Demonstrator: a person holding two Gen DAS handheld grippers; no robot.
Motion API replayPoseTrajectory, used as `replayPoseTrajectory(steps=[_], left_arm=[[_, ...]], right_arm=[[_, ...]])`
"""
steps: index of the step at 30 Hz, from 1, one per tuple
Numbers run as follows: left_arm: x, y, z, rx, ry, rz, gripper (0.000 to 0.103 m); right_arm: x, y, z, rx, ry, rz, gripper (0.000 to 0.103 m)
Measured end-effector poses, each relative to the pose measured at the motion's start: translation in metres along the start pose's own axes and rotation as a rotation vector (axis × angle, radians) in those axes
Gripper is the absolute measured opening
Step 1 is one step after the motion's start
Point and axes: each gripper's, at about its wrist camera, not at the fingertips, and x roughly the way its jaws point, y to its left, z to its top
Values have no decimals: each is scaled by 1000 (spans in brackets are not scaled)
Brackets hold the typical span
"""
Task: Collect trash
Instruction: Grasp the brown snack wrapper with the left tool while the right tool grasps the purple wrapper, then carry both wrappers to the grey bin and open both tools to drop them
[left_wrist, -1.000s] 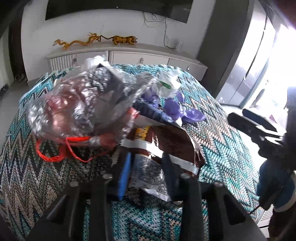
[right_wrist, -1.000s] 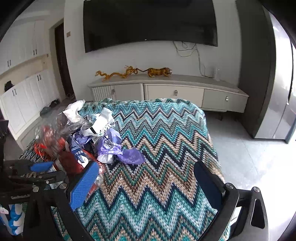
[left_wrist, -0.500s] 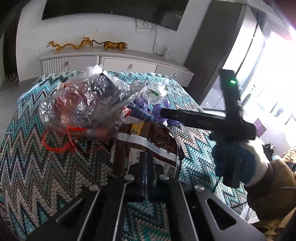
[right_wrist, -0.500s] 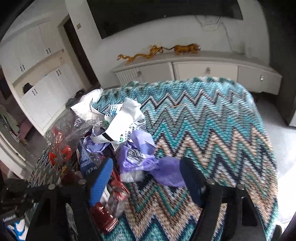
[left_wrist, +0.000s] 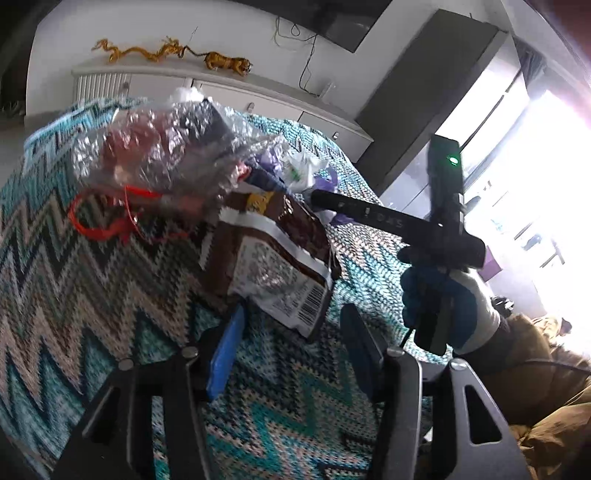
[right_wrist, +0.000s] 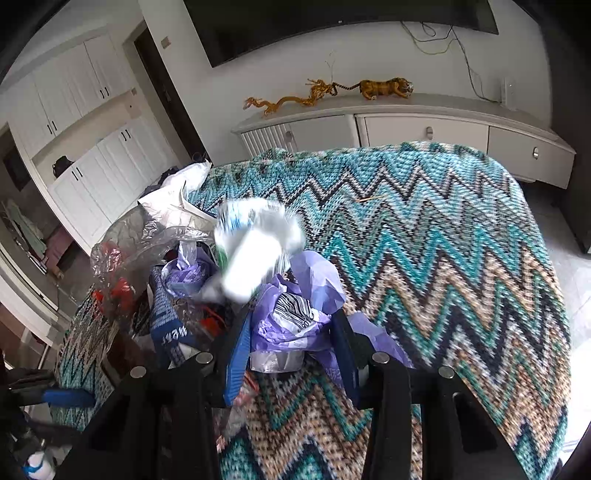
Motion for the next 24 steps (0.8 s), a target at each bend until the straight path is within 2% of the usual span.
replayPoseTrajectory(steps=[5,11,14,15,16,20,24], left_arm=[[17,13,-6,-133,60,-93,52],[36,23,4,-243,74,-155,50],[48,25,10,-270,98,-179,27],[52,26,10,-280,111,-183,14],[56,27,9,-290,124,-189,7],[47,22,4,-274,109,-194,3],[25,6,1,-203,57,-191,2]], right_arm=[[-27,1,-8,2,-39,-18,40],[-58,-1,-22,5,-71,-40,40],[-64,-1,-24,9,-80,-48,40],[-69,-1,-26,11,-84,-50,40],[-72,0,-28,11,-87,-52,40],[-92,3,-39,4,-102,-71,40],[-109,2,-48,17,-127,-82,40]])
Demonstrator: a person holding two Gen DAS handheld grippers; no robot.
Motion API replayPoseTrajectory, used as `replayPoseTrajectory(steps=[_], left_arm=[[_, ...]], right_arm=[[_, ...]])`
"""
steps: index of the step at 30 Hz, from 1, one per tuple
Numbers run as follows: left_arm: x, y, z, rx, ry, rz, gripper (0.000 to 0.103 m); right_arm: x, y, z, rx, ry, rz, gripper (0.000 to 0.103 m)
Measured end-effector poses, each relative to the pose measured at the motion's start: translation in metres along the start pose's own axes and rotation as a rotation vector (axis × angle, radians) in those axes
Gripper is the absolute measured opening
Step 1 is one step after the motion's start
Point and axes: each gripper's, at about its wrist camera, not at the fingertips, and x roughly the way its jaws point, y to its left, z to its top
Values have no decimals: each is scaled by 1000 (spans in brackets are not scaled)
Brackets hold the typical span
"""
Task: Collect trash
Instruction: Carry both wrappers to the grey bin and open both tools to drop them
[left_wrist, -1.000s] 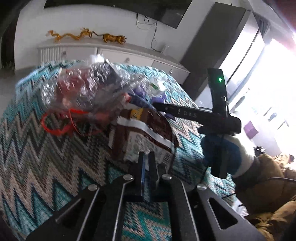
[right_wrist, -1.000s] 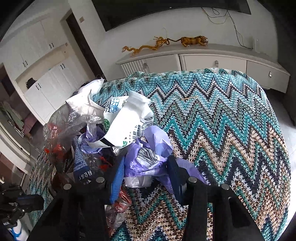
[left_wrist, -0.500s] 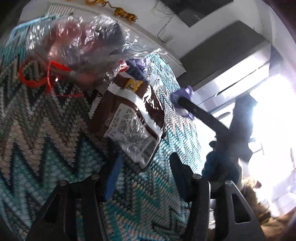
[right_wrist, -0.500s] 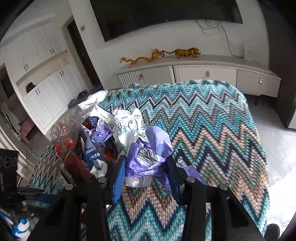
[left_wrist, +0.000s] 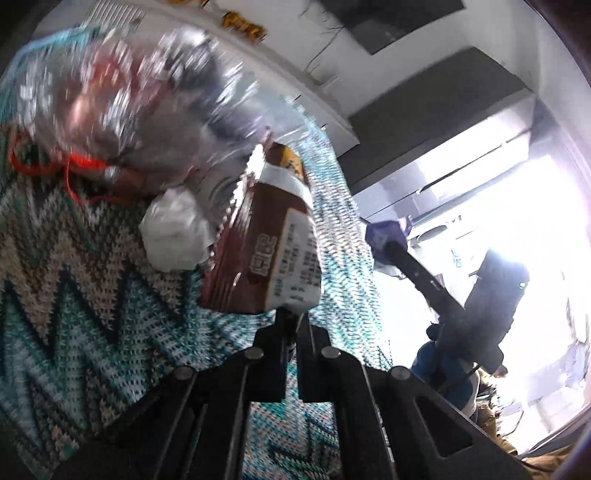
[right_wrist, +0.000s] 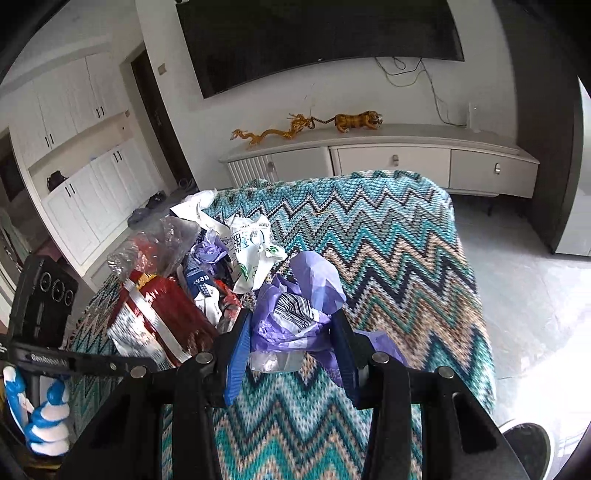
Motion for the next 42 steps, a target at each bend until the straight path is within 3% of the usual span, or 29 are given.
replayPoseTrajectory(steps=[5,11,15,22,29,34,39,41,42], left_arm=[[-17,-30,-8,100,-20,4,2],[5,-94,-6,276,43,-11,2],[56,-156,-3,412,140,-38,2],[164,-249,-45,595,343,-59,3],[280,-297,-75,653,475,-13,4],[356,-297,-83,627,535,20,5],[395,-282,-93,578,591,25,7],[399,-279,-99,570,614,29,13],[402,-280,-99,565,621,26,21]], right_arm=[[-33,-10,-9,33,-53,-29,40],[-85,-46,-31,105,-117,-124,40],[-123,-92,-60,199,-136,-233,40],[-161,-183,-133,419,-99,-402,40],[-149,-243,-191,572,-30,-446,42],[-136,-265,-213,619,12,-473,45],[-132,-278,-227,644,53,-519,51],[-133,-279,-231,646,68,-538,53],[-133,-280,-232,647,72,-543,55]])
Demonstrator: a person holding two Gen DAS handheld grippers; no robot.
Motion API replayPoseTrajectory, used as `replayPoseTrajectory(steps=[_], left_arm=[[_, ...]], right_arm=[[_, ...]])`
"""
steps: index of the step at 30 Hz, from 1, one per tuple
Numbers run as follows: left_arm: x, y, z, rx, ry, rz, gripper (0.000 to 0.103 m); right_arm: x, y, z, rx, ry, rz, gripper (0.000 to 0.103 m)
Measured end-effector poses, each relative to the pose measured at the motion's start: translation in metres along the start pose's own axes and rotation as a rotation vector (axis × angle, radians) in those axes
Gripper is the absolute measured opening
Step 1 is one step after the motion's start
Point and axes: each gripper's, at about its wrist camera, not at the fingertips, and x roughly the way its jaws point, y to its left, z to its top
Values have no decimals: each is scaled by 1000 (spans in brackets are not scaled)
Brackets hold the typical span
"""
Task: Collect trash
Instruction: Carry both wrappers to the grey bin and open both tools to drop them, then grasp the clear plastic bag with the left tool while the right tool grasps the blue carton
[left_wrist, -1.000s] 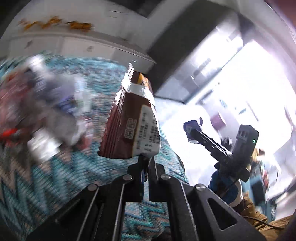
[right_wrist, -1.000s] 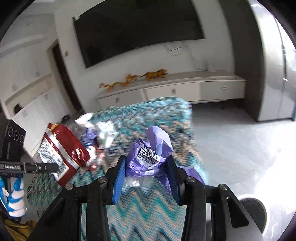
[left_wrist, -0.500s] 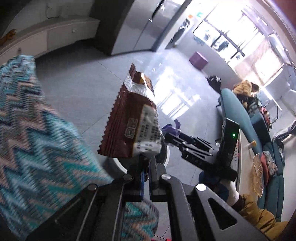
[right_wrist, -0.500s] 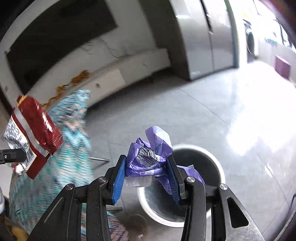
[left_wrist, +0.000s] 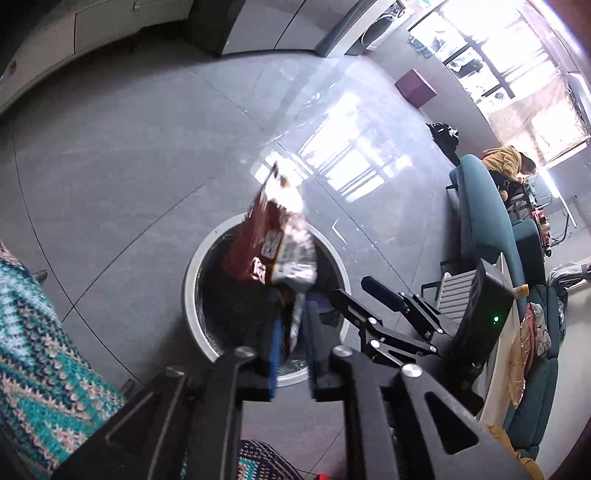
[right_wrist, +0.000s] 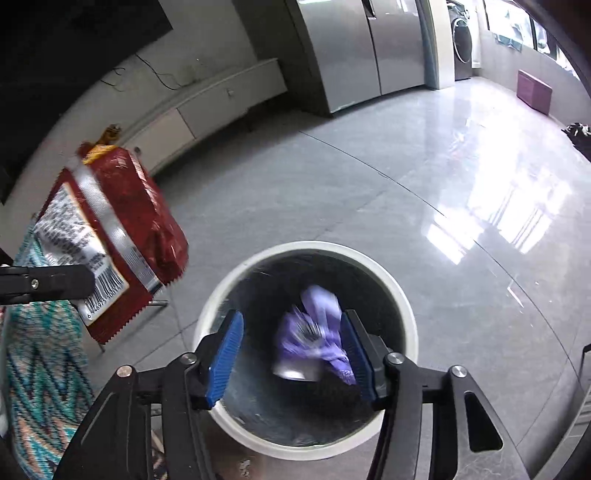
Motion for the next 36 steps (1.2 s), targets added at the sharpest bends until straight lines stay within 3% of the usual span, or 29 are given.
replayPoseTrajectory(steps=[3,4,9,17,24,28,31,36], left_arm=[[-7,3,-7,-7,-18,-18,43],[-12,4,-7,-12,-28,-25,45],[-50,1,-17,2,-83,-15,45],[-190,13,-65,60,-328,93,45],[-312,90,-143,-11,-540,249,54],[-376,152,-204,-88,-645,396,65],[-408,196,-246,-168,-678,494,65],[-433,244,-278,-239,-698,547,65]], right_arm=[[-2,-1,-2,-2,6,-18,55],[-2,-1,-2,-3,5,-23,55],[-26,16,7,-8,-29,-30,56],[-74,76,39,-121,-133,59,56],[-112,184,46,-333,-177,208,56],[-118,245,45,-447,-168,302,56],[-119,293,40,-534,-147,378,56],[-107,370,23,-646,-77,500,56]])
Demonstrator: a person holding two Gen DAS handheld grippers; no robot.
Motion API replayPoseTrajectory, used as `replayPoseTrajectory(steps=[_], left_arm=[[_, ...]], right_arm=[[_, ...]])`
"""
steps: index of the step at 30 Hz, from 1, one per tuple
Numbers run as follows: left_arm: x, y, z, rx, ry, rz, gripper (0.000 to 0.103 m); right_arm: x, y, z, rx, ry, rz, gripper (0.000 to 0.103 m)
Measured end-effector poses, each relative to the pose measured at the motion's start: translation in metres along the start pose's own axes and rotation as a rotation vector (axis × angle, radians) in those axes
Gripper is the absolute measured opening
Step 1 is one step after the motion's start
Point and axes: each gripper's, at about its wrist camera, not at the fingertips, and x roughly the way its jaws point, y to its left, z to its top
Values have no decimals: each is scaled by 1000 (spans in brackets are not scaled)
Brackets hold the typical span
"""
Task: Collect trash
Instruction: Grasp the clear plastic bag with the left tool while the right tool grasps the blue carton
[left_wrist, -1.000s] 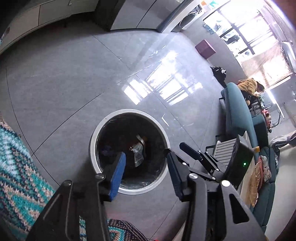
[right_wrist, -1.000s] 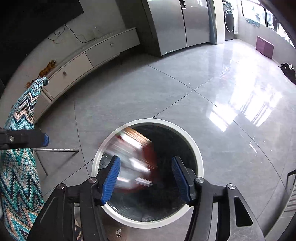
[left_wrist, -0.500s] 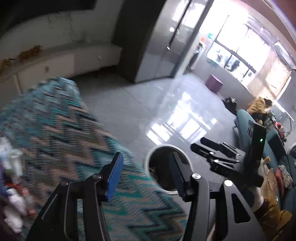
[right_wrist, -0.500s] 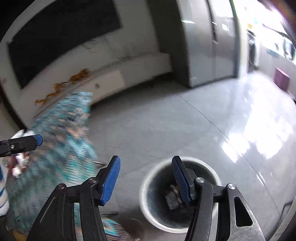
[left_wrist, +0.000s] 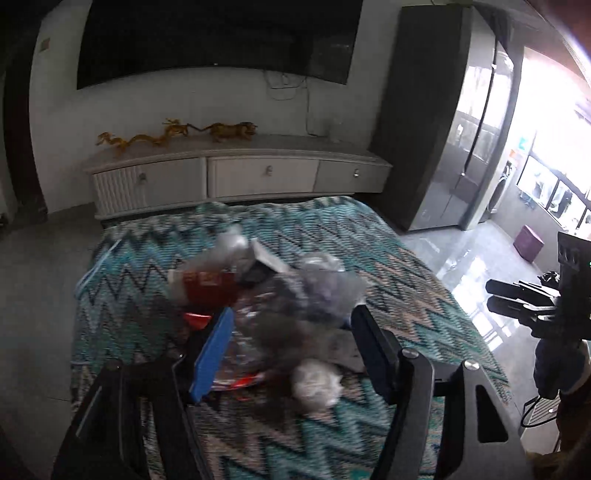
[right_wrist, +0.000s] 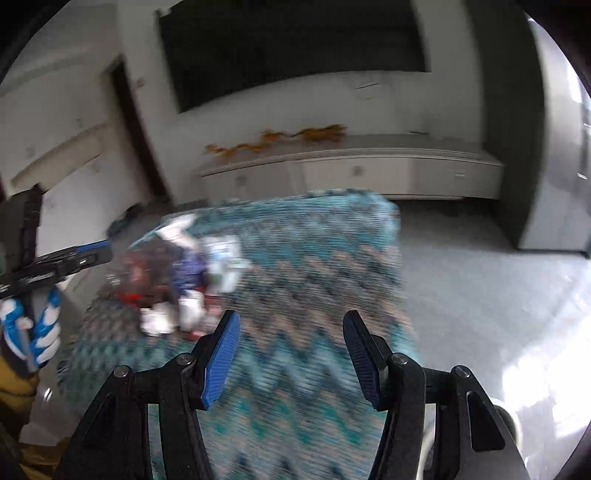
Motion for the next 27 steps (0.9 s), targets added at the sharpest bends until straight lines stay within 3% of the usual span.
replayPoseTrajectory(steps=[6,14,16,19,23,27], left_arm=[[25,9,2,49,45,-25,64],[68,24,-5,5,130,-94,63],[72,26,-10,-6,144,-110,51],[78,29,-21,-41,173,-146,18],[68,29,-29,-63,154,-159,6],[39,34,-27,-115,81,-181,4]], right_arm=[[57,55,15,-102,93,117,56],[117,86,24,-184,195,152,56],[128,86,27,-195,210,156,56],[147,91,29,-208,240,167,56],[168,98,27,-234,281,188,50],[174,111,24,-286,291,200,32]])
